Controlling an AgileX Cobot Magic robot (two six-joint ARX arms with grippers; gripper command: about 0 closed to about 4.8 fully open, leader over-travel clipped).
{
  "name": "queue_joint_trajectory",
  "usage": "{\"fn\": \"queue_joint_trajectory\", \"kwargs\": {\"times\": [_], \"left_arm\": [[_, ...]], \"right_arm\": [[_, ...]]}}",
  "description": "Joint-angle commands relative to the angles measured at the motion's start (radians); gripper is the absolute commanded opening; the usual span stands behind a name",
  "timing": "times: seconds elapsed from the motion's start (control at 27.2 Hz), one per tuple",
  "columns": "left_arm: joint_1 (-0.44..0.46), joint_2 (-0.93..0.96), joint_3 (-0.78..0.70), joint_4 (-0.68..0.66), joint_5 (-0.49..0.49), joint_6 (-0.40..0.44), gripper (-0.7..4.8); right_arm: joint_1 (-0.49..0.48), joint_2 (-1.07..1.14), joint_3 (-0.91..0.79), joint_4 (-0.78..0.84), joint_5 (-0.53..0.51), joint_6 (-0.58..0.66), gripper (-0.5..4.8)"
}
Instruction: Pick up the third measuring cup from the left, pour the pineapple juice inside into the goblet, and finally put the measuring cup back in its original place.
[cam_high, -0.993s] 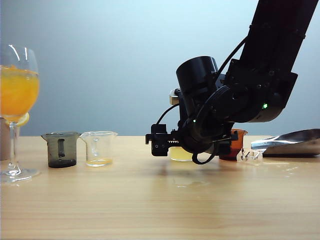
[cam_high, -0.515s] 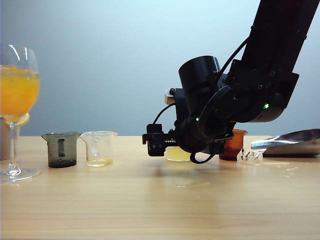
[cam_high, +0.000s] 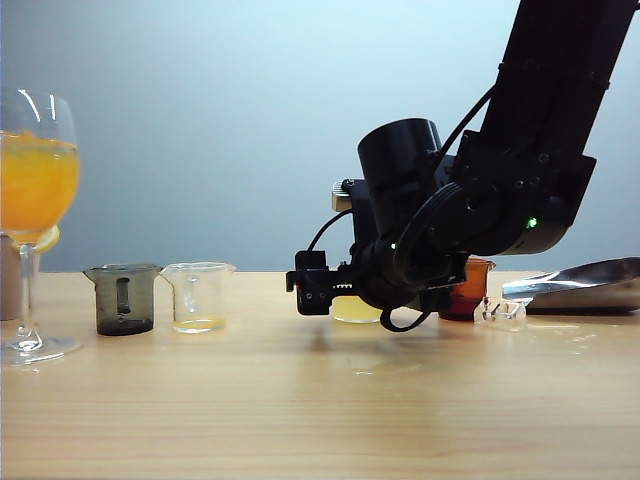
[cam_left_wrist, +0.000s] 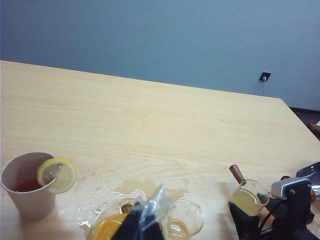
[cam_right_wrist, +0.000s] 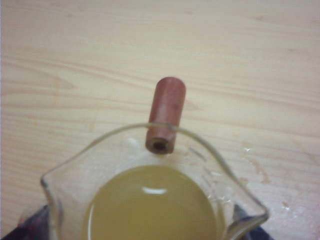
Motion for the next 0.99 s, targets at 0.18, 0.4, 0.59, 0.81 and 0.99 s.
{"fn": "queue_joint_trajectory", "kwargs": {"times": [0.18, 0.4, 0.59, 0.81, 0.99], "left_arm": [[-0.001, -0.002, 0.007, 0.013, 0.024, 0.005, -0.06], [-0.001, -0.002, 0.007, 0.013, 0.024, 0.005, -0.06], [-0.001, -0.002, 0.007, 0.013, 0.024, 0.005, -0.06], [-0.001, -0.002, 0.007, 0.013, 0.024, 0.005, -0.06], [-0.001, -0.002, 0.007, 0.013, 0.024, 0.005, -0.06]], "right_arm": [[-0.001, 0.033, 0.056, 0.025, 0.003, -0.001, 4.64], [-0.001, 0.037, 0.060, 0.009, 0.022, -0.002, 4.61], [-0.001, 0.043, 0.059, 0.003, 0.020, 0.003, 3.63], [-0.001, 0.043, 0.059, 0.003, 0.020, 0.003, 2.62], [-0.001, 0.043, 0.059, 0.004, 0.016, 0.002, -0.06]]}}
